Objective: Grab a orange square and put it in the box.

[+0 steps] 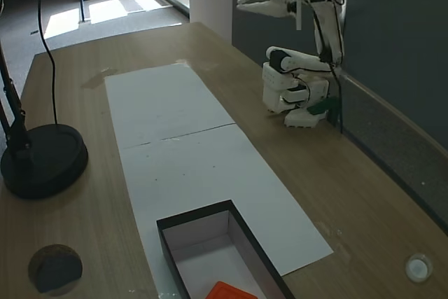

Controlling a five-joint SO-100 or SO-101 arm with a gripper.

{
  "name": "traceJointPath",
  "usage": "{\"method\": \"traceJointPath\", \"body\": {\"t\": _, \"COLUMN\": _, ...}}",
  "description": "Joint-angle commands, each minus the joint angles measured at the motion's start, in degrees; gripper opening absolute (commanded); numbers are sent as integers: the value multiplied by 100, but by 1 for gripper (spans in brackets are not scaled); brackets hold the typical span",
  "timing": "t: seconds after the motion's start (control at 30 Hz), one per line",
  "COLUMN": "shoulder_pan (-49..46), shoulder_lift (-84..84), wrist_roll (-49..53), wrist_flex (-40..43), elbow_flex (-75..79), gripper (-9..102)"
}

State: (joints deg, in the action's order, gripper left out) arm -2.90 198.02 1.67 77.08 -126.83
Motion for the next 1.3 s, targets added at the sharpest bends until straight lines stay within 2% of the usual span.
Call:
{"method": "traceJointPath", "body": {"t": 0.0, "shoulder_pan": -299, "shoulder_lift": 79, "wrist_roll": -132, "wrist_flex": -598, "elbow_flex": -633, "gripper": 0}}
{"method": "traceJointPath", "body": {"t": 0.17, "shoulder_pan": -466, "shoulder_lift": 70, "wrist_roll": -132, "wrist_flex": -1679, "elbow_flex": -2013, "gripper": 0}}
{"method": "traceJointPath", "body": {"t": 0.3, "shoulder_pan": -448, "shoulder_lift": 70, "wrist_roll": -158, "wrist_flex": -2048, "elbow_flex": -3050, "gripper": 0}}
{"method": "traceJointPath", "body": {"t": 0.53, "shoulder_pan": -334, "shoulder_lift": 79, "wrist_roll": -141, "wrist_flex": -1890, "elbow_flex": -4166, "gripper": 0}}
{"method": "traceJointPath", "body": {"t": 0.77, "shoulder_pan": 229, "shoulder_lift": 79, "wrist_roll": -141, "wrist_flex": -369, "elbow_flex": -4298, "gripper": 0}}
{"method": "traceJointPath", "body": {"t": 1.27, "shoulder_pan": 105, "shoulder_lift": 70, "wrist_roll": -185, "wrist_flex": -308, "elbow_flex": -4500, "gripper": 0}}
